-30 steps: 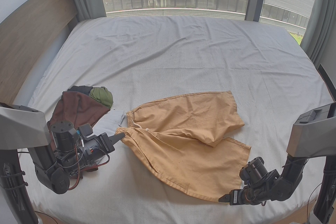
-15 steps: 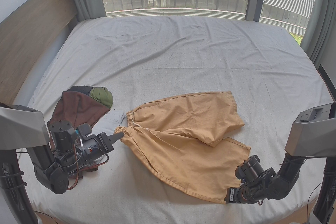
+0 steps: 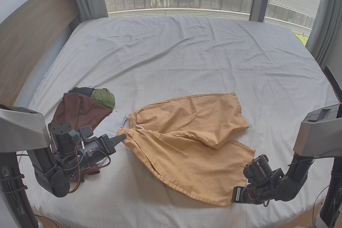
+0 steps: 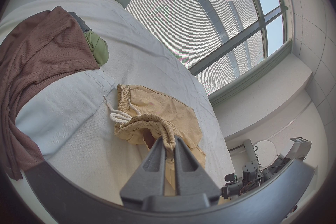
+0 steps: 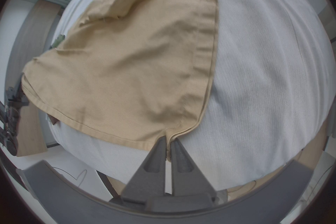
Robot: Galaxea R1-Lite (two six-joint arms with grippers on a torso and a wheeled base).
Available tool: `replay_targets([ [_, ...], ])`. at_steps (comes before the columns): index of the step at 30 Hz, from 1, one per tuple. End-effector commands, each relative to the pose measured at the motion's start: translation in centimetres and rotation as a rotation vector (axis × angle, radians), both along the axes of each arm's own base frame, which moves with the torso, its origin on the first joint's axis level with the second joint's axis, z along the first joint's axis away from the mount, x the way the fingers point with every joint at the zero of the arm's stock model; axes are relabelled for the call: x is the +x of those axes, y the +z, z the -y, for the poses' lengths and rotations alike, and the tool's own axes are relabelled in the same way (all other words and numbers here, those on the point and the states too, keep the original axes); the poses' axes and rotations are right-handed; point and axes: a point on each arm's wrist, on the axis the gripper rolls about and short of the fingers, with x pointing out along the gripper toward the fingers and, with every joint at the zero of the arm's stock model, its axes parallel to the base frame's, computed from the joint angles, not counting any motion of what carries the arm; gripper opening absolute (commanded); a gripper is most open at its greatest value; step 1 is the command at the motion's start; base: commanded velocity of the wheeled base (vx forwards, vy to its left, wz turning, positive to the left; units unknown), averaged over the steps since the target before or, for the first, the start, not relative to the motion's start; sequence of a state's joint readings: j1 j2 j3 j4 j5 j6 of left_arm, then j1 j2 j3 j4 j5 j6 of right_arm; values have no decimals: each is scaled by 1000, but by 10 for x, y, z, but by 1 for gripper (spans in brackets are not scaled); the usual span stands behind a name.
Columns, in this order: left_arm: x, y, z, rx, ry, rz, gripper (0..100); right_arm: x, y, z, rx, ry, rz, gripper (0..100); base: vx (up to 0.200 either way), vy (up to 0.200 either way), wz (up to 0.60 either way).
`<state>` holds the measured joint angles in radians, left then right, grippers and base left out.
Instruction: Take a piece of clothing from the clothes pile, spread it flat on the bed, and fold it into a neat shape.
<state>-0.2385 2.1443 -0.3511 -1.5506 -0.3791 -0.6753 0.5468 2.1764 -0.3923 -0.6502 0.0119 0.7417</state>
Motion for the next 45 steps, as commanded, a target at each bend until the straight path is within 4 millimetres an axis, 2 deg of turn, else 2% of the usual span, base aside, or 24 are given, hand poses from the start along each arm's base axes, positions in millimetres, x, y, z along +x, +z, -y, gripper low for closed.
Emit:
replay_targets([
  [1, 1, -3, 0, 1, 0, -9, 0, 1, 22, 7, 78, -14, 95, 0, 0, 0, 0],
  [5, 1, -4, 0, 2, -2, -12, 0, 5, 52, 13, 169, -26, 210, 0, 0, 0, 0],
  [10, 1, -6, 1, 4, 0, -20, 0, 13, 80, 26, 244, -58, 304, 0, 0, 0, 0],
  [20, 2, -7, 1, 3, 0, -18, 0, 24, 107, 34, 310, -78, 425, 0, 0, 0, 0],
  [23, 2, -6, 1, 4, -1, -14, 0, 34, 123, 38, 336, -94, 491, 0, 0, 0, 0],
  [31, 3, -4, 1, 1, 1, -8, 0, 53, 142, 47, 368, -125, 575, 0, 0, 0, 0],
  [45, 6, 0, 1, -3, 10, 15, 0, 72, 177, 48, 408, -131, 711, 0, 0, 0, 0],
])
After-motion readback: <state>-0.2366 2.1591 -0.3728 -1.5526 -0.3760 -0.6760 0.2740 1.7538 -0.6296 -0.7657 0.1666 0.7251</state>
